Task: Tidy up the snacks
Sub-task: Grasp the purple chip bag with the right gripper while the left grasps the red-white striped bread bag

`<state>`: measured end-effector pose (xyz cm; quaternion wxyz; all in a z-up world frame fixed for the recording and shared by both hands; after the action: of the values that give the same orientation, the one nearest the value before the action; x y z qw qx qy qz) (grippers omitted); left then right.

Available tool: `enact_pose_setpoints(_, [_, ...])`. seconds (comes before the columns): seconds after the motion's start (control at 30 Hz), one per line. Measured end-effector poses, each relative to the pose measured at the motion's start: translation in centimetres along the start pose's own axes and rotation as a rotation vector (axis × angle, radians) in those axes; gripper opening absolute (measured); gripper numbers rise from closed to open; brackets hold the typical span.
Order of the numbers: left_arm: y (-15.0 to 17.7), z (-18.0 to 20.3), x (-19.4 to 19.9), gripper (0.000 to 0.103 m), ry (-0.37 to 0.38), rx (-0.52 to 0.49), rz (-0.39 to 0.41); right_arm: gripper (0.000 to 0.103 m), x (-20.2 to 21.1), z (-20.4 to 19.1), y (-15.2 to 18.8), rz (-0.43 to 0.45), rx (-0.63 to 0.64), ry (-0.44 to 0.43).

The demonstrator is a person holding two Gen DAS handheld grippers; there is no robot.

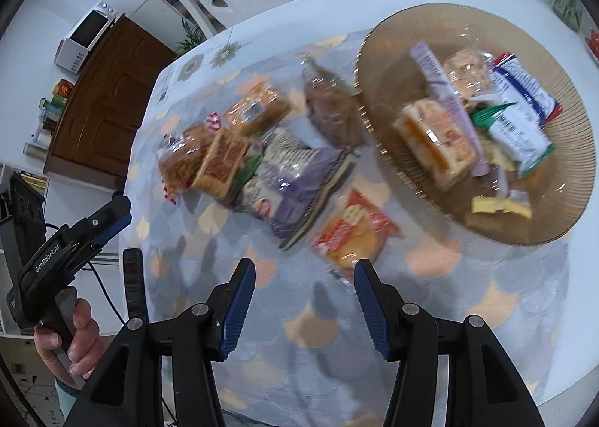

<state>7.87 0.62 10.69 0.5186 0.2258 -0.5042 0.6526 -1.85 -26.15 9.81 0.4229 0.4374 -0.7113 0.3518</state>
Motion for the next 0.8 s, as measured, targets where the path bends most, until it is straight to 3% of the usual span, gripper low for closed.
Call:
enact_pose_setpoints(0.2, [-0.7,-2.1,-0.4,0.064,0.025,0.003,-0.019,0.053,-1.4,-1.1,0.7,-0.005,-0.040,-0.003])
enact_pose_setpoints(0.47, [-2.8,-6.1,-2.1,0.069,0.089,0.096,-0.028,0.053,-2.6,-2.0,0.2,0.013,-0.081,0.009])
enact_pose_setpoints(0.63, [-3.9,-6.6,-3.7,0.069,0.062,0.074,-0.046,0.053,-4.4,-1.2,-1.1,-0.003,-0.132,0.005])
enact_pose_setpoints(0.8, [-5.1,-7.5,-5.9,0.072,0.084,0.090,-0.089,0.053,-6.5,-0.6,-3.5,-0.026,-0.209,-0.044])
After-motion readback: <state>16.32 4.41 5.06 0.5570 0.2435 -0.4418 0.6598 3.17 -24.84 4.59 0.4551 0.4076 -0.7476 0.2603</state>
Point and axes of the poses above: each gripper's, at about its wrist camera, not at the fingertips, and x roughly against the way its jaws point, z to its right, y to its underside, the point moved 1 cm from there along -x, roughly the way its jaws point, and after that the axes turned 8 degrees about -x, right-handed, at the moved point
